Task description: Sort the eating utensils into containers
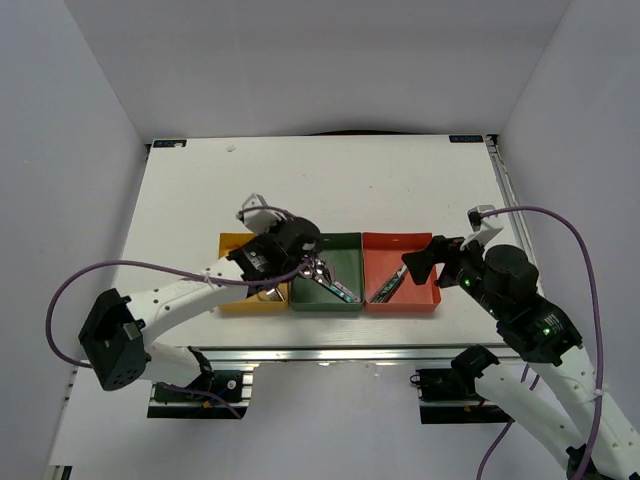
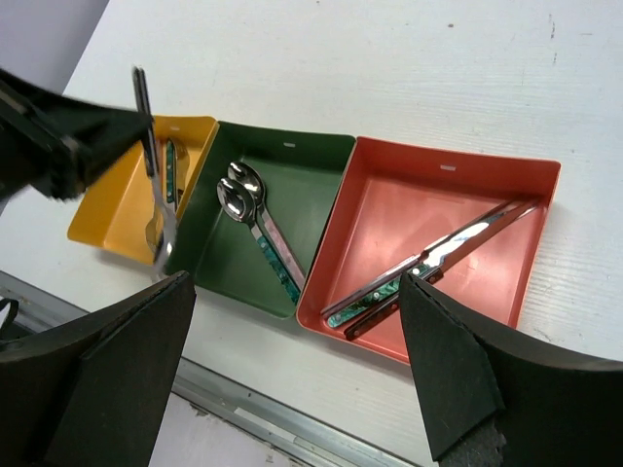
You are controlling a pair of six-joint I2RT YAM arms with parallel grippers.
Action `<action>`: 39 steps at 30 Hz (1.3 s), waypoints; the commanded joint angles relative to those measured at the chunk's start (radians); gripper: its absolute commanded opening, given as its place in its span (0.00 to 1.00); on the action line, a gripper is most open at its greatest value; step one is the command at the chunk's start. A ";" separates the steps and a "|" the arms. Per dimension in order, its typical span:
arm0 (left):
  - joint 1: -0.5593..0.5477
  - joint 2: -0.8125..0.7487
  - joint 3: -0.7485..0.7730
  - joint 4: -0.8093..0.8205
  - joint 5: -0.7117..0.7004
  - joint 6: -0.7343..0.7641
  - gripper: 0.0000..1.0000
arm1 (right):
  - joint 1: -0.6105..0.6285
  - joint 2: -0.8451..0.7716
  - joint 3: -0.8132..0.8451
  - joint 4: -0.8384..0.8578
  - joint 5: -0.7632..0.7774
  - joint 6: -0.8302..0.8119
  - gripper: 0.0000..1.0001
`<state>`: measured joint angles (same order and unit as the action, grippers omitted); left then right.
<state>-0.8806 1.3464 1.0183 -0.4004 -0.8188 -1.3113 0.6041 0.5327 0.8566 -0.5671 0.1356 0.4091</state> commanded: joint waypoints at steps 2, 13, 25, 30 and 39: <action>-0.098 0.028 -0.011 -0.029 -0.125 -0.146 0.00 | -0.001 -0.013 0.002 -0.010 0.009 -0.006 0.89; -0.162 0.220 0.025 -0.017 -0.132 -0.218 0.00 | -0.001 -0.028 -0.044 -0.010 -0.028 0.020 0.89; -0.162 0.330 0.083 0.003 -0.095 -0.233 0.58 | -0.001 -0.054 -0.050 -0.034 -0.024 0.005 0.89; -0.162 0.292 0.103 -0.021 -0.118 -0.207 0.69 | -0.001 -0.048 -0.041 -0.033 -0.021 -0.006 0.89; -0.123 0.131 0.221 -0.245 -0.302 0.285 0.98 | -0.001 -0.031 0.088 -0.169 0.197 -0.046 0.89</action>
<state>-1.0302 1.5757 1.1854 -0.5014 -0.9817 -1.2167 0.6041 0.5014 0.8658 -0.6888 0.2131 0.3943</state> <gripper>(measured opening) 0.970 0.894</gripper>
